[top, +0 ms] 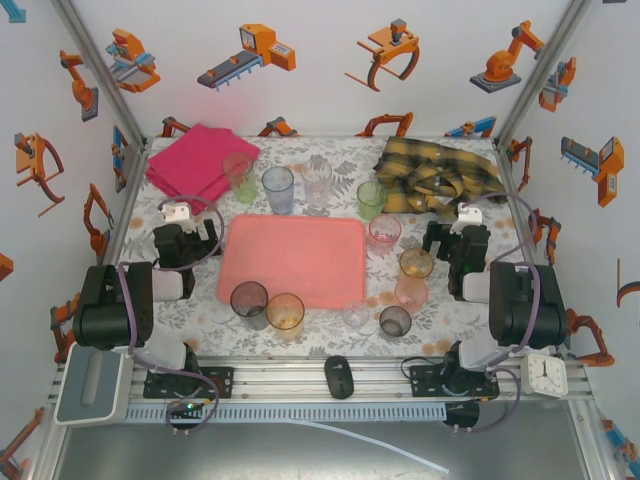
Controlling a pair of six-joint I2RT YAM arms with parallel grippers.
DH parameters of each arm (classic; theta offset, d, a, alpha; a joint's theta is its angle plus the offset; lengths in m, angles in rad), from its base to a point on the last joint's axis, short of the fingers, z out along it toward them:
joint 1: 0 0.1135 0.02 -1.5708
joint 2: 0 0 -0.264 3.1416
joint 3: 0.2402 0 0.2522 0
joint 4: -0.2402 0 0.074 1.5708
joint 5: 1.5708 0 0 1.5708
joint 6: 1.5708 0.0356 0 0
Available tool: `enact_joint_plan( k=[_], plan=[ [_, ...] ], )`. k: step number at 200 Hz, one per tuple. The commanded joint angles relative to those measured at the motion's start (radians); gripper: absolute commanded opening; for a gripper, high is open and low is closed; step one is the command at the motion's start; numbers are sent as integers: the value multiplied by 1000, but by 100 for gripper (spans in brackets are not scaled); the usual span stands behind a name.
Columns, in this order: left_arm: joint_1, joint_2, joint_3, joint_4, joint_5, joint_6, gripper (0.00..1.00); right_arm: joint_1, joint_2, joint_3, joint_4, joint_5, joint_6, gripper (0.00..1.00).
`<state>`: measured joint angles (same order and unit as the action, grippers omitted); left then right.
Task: Place the glasses into the tray
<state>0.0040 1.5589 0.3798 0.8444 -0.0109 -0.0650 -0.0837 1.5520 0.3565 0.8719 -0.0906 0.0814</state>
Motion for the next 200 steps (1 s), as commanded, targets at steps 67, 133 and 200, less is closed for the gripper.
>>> enact_joint_plan(
  k=[67,133,200],
  plan=[
    [-4,-14,24,3,-6,17,97,-6,-3,25,21,9,9,99],
    [-6,-15,25,0,-6,17,97,-5,-212,14,-136,171,64,99],
    [-6,-24,36,-26,1,20,97,-5,-512,101,-481,250,76,99]
  ],
)
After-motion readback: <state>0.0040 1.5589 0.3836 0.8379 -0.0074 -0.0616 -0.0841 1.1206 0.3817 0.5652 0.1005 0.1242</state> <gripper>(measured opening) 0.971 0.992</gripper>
